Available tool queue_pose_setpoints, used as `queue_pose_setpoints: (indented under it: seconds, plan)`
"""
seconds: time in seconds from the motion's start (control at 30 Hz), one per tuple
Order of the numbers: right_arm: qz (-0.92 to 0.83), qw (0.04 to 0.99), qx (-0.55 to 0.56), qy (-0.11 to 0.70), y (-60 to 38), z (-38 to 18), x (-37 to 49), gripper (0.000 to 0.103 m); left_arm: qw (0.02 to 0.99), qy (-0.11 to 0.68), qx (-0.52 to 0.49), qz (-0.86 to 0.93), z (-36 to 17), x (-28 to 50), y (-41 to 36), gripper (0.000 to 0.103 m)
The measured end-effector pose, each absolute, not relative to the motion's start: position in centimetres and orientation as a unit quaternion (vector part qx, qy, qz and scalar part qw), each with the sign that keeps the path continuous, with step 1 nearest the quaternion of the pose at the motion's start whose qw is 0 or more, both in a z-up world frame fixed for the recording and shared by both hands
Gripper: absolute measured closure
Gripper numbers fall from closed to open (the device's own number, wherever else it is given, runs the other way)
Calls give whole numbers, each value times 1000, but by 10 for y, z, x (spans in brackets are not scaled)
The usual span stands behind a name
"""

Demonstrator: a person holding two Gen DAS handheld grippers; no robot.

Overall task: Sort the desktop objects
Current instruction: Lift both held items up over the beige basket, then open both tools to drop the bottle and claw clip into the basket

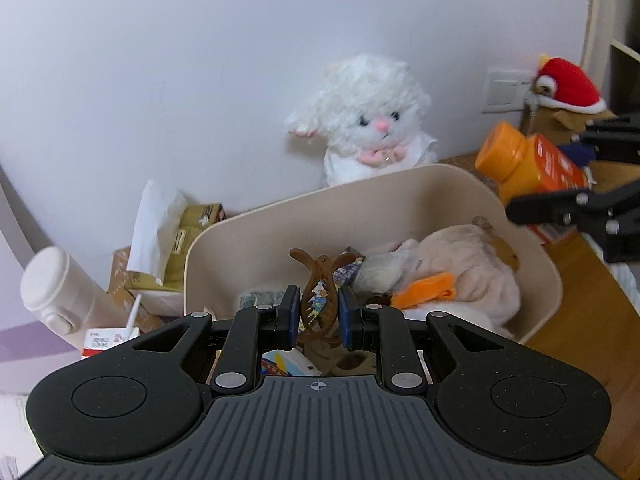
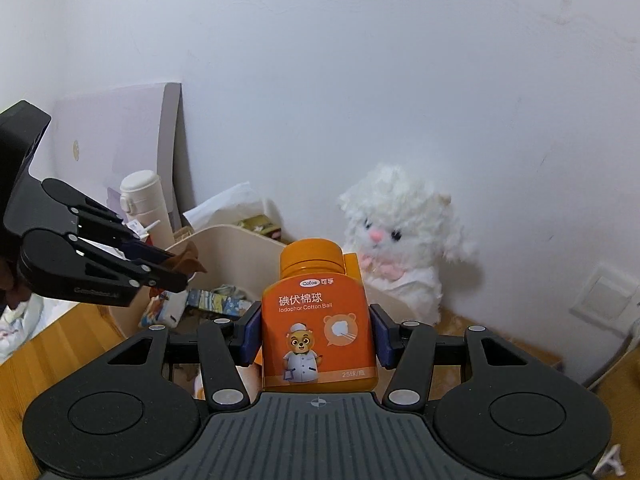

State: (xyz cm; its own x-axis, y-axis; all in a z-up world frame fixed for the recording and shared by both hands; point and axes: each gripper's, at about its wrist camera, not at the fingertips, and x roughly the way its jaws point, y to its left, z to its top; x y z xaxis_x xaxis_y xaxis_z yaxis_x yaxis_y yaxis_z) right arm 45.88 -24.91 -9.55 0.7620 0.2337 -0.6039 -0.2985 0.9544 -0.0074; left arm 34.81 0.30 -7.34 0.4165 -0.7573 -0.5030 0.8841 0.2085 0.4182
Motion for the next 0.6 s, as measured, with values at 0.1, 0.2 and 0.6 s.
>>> queue_pose_setpoints:
  seconds: [0.1, 0.2, 0.6]
  plan:
    - [141, 932, -33, 333, -251, -112, 472, 51, 779, 115, 334, -518, -79, 356, -8, 83]
    - [139, 927, -16, 349, -252, -126, 483, 51, 783, 137, 335, -506, -86, 365, -19, 83]
    - [136, 893, 13, 428, -246, -164, 506, 50, 783, 189, 345, -482, -105, 375, -41, 83]
